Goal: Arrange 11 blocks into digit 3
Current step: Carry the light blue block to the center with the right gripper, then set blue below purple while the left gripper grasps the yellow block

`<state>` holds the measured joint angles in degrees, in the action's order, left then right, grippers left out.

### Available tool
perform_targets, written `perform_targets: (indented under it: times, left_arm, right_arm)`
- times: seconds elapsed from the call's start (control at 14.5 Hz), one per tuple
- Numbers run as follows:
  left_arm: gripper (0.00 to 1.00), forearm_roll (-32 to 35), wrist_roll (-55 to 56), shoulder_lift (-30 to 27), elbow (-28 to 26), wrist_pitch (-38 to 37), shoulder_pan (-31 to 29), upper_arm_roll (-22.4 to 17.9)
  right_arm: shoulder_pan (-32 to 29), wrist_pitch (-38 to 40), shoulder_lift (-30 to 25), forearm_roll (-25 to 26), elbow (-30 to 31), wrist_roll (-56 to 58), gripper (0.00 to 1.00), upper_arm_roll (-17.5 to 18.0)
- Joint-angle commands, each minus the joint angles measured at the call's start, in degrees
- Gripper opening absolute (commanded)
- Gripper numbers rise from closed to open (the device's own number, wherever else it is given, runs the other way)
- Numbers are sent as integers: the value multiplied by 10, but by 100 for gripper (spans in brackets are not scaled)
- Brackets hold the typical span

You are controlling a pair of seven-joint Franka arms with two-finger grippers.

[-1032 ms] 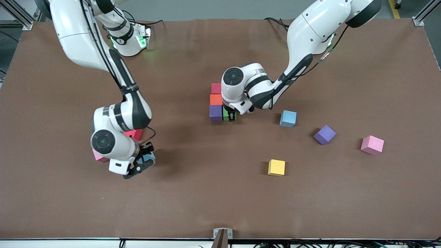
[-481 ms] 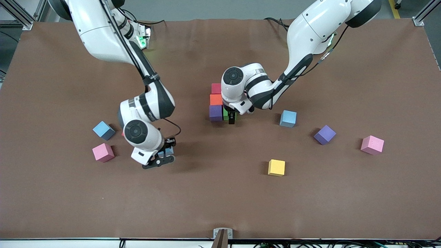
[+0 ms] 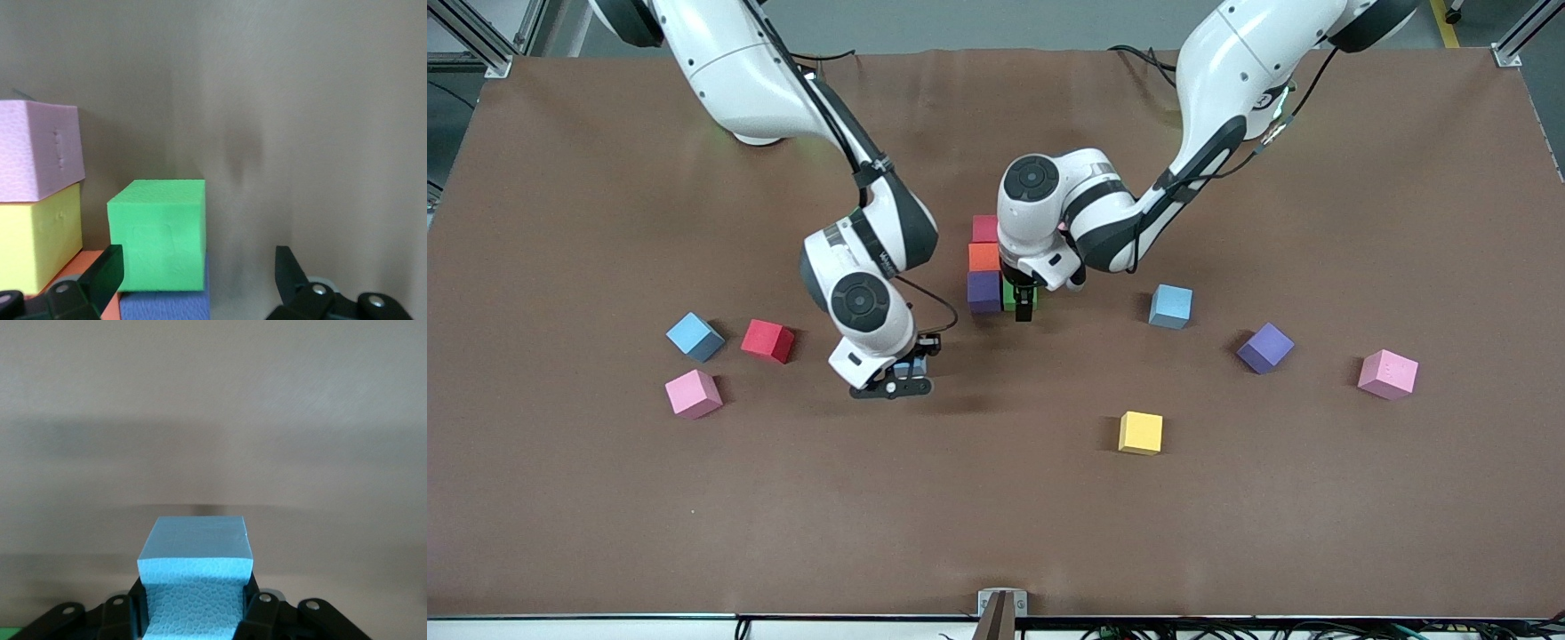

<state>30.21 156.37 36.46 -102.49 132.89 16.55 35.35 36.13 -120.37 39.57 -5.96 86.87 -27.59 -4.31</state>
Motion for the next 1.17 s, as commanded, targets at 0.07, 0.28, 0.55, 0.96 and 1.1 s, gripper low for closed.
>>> perform_targets:
  times: [0.07, 0.28, 0.55, 0.96, 1.1]
  left_arm:
    - [100, 10, 42, -53, -17, -47, -20, 12]
    - [100, 10, 3, -69, -11, -63, -46, 14]
    - [100, 9, -119, -64, 27, -92, -103, 19]
    - [100, 9, -355, 11, 129, -98, -188, 15]
    - [100, 9, -404, 60, 184, -98, -187, 15]
  right_arm:
    - [33, -14, 11, -26, -4, -47, 18, -4]
    - [55, -25, 28, -26, -16, -96, 18, -4]
    - [80, -29, 53, -23, -39, -137, 18, -4]
    - [98, -29, 68, -23, -60, -152, 18, -4]
    - [101, -36, 68, -24, -60, -150, 18, -4]
